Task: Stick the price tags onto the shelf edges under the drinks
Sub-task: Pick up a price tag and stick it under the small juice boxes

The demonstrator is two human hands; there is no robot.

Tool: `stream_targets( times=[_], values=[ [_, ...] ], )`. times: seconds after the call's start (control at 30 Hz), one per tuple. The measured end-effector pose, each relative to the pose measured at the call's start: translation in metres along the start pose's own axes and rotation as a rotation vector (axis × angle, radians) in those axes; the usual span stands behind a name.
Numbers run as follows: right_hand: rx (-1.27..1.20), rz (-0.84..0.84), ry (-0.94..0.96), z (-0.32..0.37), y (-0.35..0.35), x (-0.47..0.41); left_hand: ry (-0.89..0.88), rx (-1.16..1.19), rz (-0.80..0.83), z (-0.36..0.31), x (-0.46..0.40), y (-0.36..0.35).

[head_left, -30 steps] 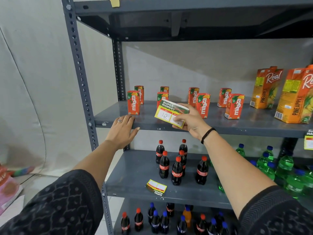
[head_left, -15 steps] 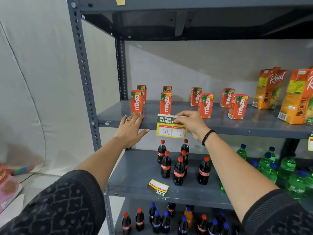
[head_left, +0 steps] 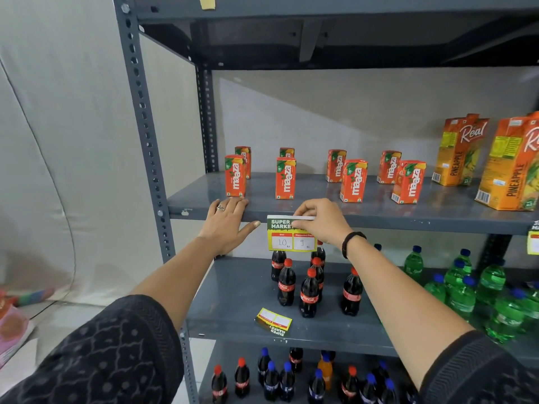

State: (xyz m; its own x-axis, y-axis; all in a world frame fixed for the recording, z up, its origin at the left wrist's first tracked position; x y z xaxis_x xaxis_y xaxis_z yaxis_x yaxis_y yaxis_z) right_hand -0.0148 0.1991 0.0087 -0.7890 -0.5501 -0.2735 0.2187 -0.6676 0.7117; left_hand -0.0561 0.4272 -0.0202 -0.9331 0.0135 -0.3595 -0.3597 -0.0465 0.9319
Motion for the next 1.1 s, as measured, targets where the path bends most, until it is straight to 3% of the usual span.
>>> stream_targets(
  times=[0.23,0.5,1.1],
  values=[
    [0.036,-0.100,0.049,0.006,-0.003,0.000,-0.004,-0.002,-0.020,0.001,0.000,-0.001],
    [-0.018,-0.248,-0.046,0.001,-0.014,0.001,-0.005,0.017,-0.038,0.000,0.000,0.000],
    [0.031,-0.298,-0.113,0.008,-0.017,-0.001,-0.003,0.020,-0.037,0.000,-0.001,-0.002]
  ],
)
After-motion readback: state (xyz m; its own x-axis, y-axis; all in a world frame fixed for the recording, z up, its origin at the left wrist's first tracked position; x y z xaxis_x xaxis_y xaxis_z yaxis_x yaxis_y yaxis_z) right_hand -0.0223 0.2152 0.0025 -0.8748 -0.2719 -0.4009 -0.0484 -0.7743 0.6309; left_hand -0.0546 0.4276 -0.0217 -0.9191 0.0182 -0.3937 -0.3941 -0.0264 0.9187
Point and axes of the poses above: each hand's wrist, its own x-axis away from the middle knuckle, its own y-axis out of the back of the hand, z = x × y, the point moved 4 cm from there along -x, towards the middle knuckle, and after that the axes turned 13 degrees about z, right-handed, at the moved point
